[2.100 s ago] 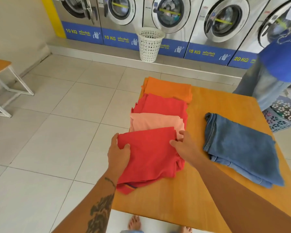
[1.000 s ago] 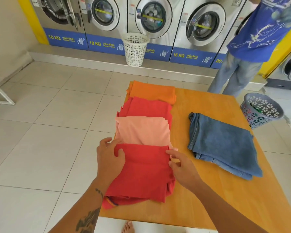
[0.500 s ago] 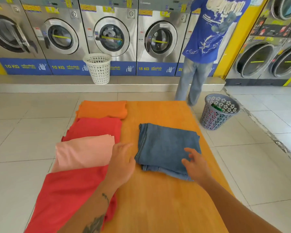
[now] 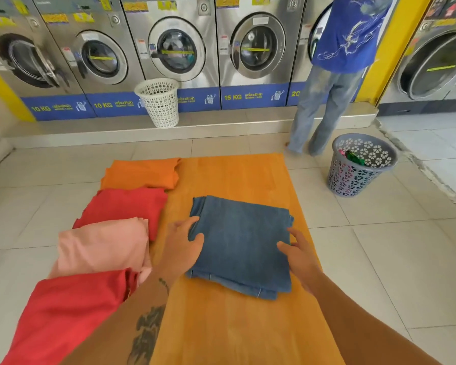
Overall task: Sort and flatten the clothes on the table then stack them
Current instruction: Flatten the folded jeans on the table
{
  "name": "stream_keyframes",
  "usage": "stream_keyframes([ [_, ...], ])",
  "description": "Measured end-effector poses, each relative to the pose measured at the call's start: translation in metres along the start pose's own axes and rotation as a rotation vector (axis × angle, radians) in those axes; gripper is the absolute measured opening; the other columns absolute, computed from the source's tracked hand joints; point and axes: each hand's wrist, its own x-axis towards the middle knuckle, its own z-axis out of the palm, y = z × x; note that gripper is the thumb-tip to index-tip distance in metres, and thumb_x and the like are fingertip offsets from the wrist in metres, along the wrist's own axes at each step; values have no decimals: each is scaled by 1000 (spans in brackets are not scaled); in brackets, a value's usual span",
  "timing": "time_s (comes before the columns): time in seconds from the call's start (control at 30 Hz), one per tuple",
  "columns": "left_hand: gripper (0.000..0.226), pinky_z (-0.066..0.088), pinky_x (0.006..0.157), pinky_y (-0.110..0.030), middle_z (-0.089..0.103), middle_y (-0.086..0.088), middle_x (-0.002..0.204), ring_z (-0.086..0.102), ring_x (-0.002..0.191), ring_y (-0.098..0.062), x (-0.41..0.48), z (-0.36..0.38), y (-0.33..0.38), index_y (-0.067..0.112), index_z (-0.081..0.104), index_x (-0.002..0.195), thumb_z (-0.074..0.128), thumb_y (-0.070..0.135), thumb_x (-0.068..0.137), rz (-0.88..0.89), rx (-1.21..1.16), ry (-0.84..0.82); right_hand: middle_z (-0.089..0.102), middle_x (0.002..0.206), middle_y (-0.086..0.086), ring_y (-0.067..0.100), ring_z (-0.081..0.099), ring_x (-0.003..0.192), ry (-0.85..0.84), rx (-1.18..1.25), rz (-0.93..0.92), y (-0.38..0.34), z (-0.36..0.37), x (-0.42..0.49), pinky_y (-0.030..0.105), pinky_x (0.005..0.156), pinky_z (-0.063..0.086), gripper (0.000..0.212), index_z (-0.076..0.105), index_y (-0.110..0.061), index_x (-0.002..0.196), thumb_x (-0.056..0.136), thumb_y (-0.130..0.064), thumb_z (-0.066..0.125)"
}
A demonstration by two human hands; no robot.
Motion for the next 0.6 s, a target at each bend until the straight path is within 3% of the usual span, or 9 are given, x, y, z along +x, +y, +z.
stream_keyframes([
  [0.07,50,31,57,-6,32,6,145,40,75,11,17,5,-4,37,40,145,51,32,96,-41,-20,-57,59,127,-5,19,59,114,-10,35,6,0,11,5,44,101,48,48,47,-33,138,93,-19,59],
  [0.13,52,33,66,-9,27,3,147,40,76,11,30,13,-11,38,39,146,53,33,96,-75,-76,-126,54,131,-11,17,54,120,-3,34,19,1,21,10,42,104,45,49,49,-38,136,91,-22,61],
  [0.23,53,39,81,-19,30,2,140,47,90,3,46,24,-17,43,44,142,60,29,93,-92,-234,-174,56,129,-14,14,56,116,37,18,21,2,33,22,43,103,47,48,53,-47,129,88,-24,63],
  [0.33,55,47,92,-29,42,7,137,52,117,-11,63,28,-22,47,53,134,66,20,87,-132,-466,-217,55,127,-11,13,58,109,85,-105,-8,-1,43,37,40,96,51,55,54,-48,128,84,-16,64],
  [0.4,56,50,92,-28,50,11,139,54,120,-8,75,28,-21,48,56,130,67,15,86,-120,-560,-230,54,129,-8,13,58,108,114,-195,-48,-9,46,52,38,92,53,61,53,-47,129,82,-10,62],
  [0.53,56,52,64,-10,58,21,126,62,78,11,106,29,-7,46,54,133,58,7,92,-124,-672,-139,52,129,-7,14,56,107,108,-346,-141,-48,46,93,20,74,47,62,54,-44,132,83,-6,61],
  [0.6,57,49,59,-6,55,21,129,60,70,17,126,29,6,43,51,137,57,8,93,-112,-672,-83,53,129,-4,16,55,105,118,-409,-187,-73,45,119,20,71,45,63,54,-43,132,83,-6,62],
])
